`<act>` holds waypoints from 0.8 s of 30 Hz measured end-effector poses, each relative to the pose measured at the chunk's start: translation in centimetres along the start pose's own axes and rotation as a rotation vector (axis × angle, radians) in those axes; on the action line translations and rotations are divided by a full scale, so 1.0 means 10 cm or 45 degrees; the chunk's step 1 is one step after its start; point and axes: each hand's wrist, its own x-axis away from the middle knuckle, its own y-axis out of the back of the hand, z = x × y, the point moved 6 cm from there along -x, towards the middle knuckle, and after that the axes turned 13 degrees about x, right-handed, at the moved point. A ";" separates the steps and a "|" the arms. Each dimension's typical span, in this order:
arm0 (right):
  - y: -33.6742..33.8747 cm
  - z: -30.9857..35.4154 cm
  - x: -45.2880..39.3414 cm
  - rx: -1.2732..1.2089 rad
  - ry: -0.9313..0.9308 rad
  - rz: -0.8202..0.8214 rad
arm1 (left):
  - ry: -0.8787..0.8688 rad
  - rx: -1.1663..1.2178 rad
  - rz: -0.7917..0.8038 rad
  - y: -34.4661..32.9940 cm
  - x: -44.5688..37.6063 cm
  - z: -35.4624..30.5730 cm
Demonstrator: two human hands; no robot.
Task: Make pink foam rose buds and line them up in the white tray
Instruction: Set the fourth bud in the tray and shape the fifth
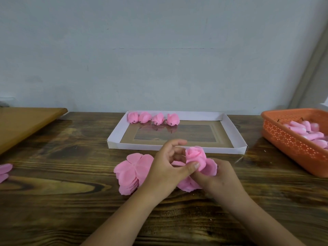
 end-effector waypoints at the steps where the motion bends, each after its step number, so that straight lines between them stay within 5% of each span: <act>1: -0.01 -0.01 0.00 0.021 0.014 0.004 | 0.008 -0.002 0.000 0.00 0.00 0.01; 12: -0.06 0.08 0.01 -0.254 0.084 0.373 | 0.106 0.080 -0.101 0.13 -0.03 0.01; 24: -0.04 -0.06 -0.05 -0.466 -0.073 0.342 | 0.154 0.142 -0.089 0.13 -0.03 -0.04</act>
